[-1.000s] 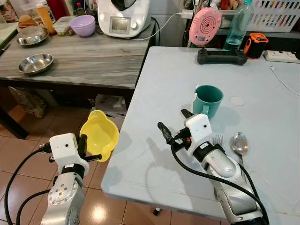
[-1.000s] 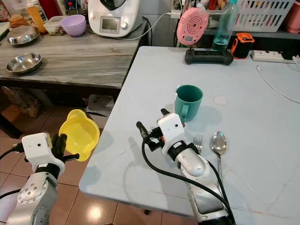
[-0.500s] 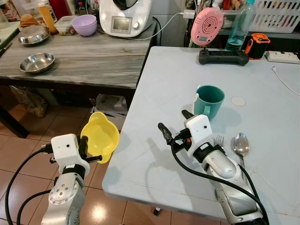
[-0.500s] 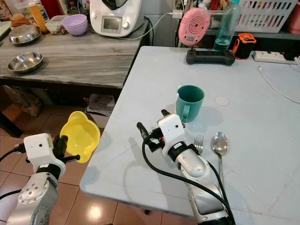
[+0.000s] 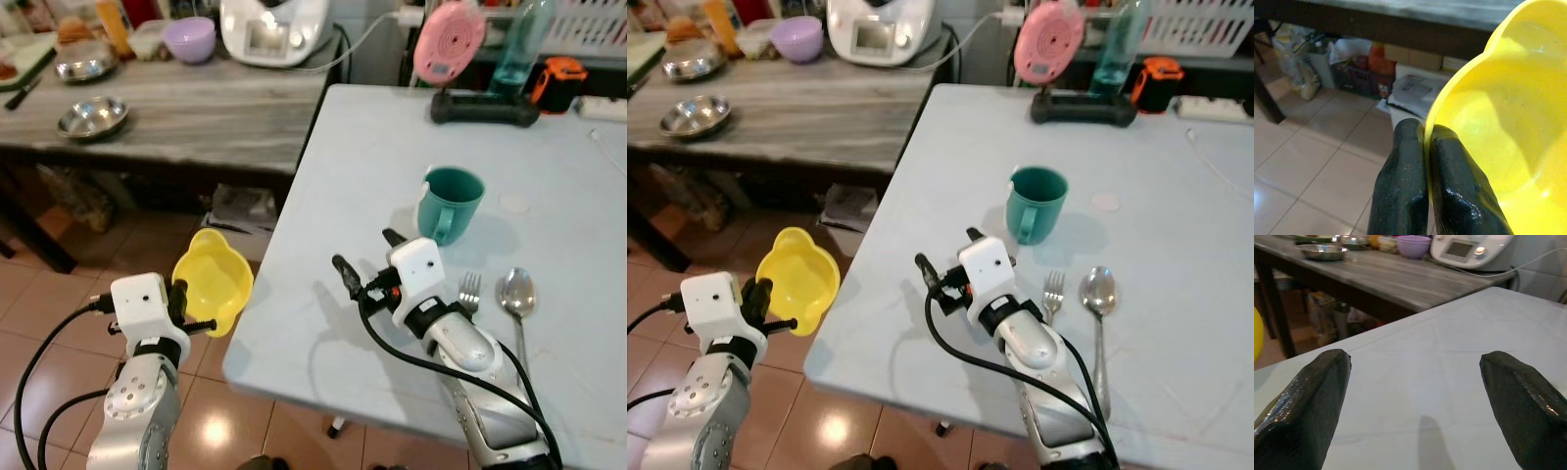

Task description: Setting the table

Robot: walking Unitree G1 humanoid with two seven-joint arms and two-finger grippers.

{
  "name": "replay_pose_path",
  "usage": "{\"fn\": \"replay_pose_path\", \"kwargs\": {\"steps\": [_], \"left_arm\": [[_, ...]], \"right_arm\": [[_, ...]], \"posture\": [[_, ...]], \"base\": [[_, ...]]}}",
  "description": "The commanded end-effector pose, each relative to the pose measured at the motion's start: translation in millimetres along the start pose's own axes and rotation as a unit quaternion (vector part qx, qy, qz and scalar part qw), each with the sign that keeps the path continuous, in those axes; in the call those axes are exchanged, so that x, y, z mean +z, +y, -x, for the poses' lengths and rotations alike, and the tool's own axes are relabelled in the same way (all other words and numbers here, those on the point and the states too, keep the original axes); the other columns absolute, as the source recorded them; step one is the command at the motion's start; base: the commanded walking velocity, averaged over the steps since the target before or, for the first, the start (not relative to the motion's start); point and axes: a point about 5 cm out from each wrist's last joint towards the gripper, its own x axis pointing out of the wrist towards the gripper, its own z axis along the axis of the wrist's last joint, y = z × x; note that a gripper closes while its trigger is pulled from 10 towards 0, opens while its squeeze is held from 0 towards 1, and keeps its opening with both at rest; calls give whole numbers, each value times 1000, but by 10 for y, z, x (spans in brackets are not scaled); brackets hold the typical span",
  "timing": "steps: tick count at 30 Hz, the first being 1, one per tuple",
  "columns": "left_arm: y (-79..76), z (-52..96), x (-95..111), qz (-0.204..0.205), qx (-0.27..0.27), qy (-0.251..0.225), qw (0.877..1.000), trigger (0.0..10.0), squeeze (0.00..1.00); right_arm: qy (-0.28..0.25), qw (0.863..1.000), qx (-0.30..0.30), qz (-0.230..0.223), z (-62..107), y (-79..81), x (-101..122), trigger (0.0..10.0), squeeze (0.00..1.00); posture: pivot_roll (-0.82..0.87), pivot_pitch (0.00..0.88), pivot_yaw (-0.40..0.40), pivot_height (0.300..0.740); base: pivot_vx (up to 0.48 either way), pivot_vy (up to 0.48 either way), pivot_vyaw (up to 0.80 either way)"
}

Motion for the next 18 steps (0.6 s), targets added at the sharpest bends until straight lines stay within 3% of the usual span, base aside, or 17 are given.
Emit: {"fn": "replay_pose_path", "kwargs": {"steps": [1,4,9,11,18], "left_arm": [[37,17,-30,-11,5,10,1000,10000,0],[40,13,-30,-12,5,11,1000,10000,0],[28,8,-28,-13,2,12,1000,10000,0],[30,6,-28,-14,1,12,1000,10000,0],[30,-2,-30,-5,-9,11,1000,10000,0]], "right_arm": [[-3,1000,-1,-1,-2,8,8,10000,0],[-3,1000,-2,-1,-4,10,8,10000,0],[-3,1000,-3,-1,-1,4,6,10000,0],[-4,1000,-5,0,-2,0,8,10000,0],[-3,1000,-15,2,-3,-32,10,10000,0]], "posture": [[-76,90,98,740],[-76,89,99,740],[-77,89,99,740],[-78,90,99,740],[-77,89,98,740]], "base": [[270,0,0],[89,0,0],[-387,0,0],[266,0,0],[-93,0,0]]}}
